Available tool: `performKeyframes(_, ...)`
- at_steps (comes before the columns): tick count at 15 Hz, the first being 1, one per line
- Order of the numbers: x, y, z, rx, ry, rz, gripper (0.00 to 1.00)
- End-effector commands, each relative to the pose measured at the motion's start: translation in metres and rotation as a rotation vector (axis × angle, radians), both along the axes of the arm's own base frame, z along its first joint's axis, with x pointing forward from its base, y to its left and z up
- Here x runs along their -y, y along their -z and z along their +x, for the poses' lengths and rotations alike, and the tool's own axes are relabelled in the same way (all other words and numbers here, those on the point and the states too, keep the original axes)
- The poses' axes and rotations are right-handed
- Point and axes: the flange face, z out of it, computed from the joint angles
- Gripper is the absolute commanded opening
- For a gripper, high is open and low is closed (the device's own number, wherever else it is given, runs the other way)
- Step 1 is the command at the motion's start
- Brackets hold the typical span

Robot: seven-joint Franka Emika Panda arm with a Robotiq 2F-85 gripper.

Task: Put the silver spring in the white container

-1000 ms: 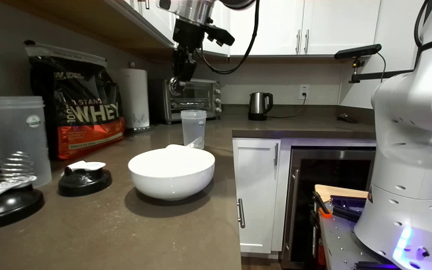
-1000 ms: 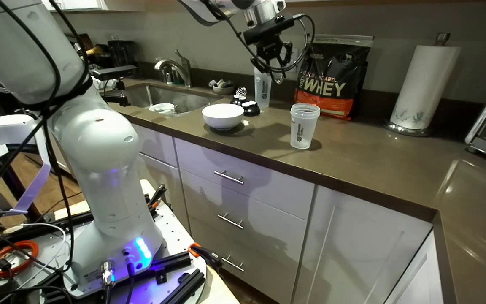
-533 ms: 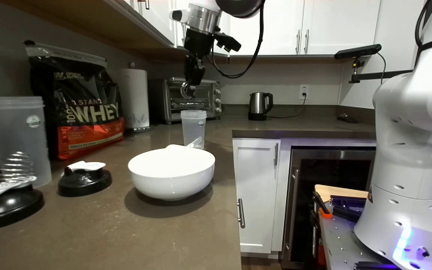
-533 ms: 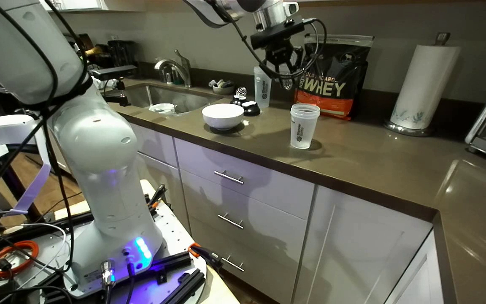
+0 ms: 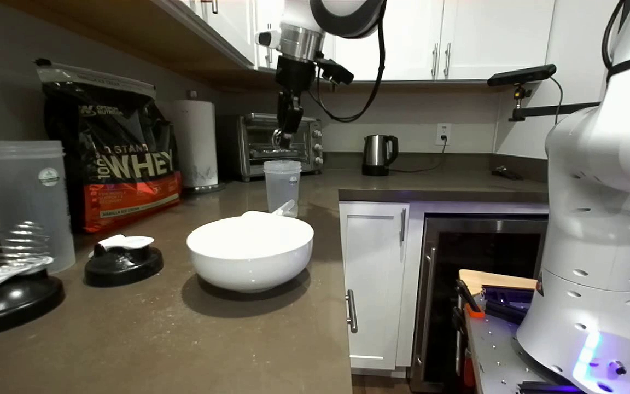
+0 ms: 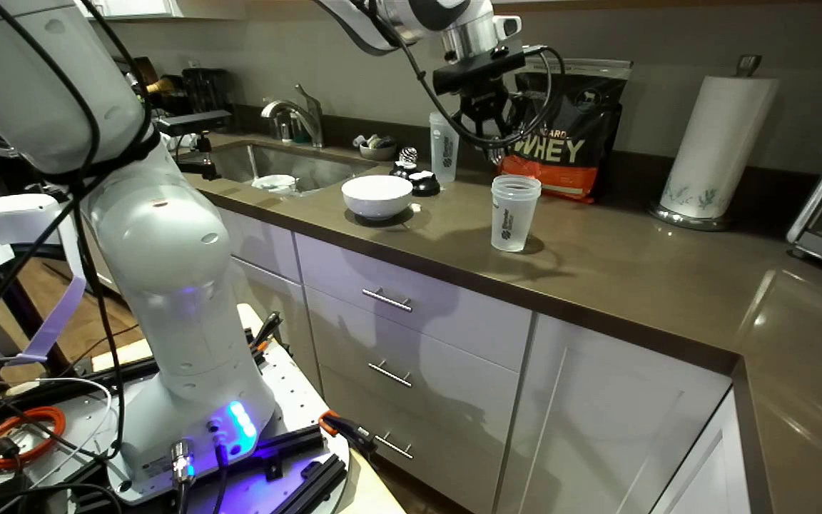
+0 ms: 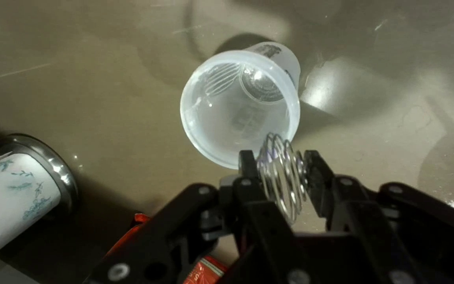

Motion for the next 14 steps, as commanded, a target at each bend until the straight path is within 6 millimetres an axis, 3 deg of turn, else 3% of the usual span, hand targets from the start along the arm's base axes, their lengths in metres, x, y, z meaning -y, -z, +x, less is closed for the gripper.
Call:
performKeyframes(1,0.010,0.009,0.007,-0.003,0.039,-0.013,0.34)
performKeyframes(12,0.027,0.025,0.027,-0.011,0.084,-0.028,0.30)
performKeyframes(13,0.027,0.026,0.028,-0.012,0.084,-0.033,0.32)
performKeyframes(14,0.027,0.026,0.030,-0.014,0.086,-0.035,0.56)
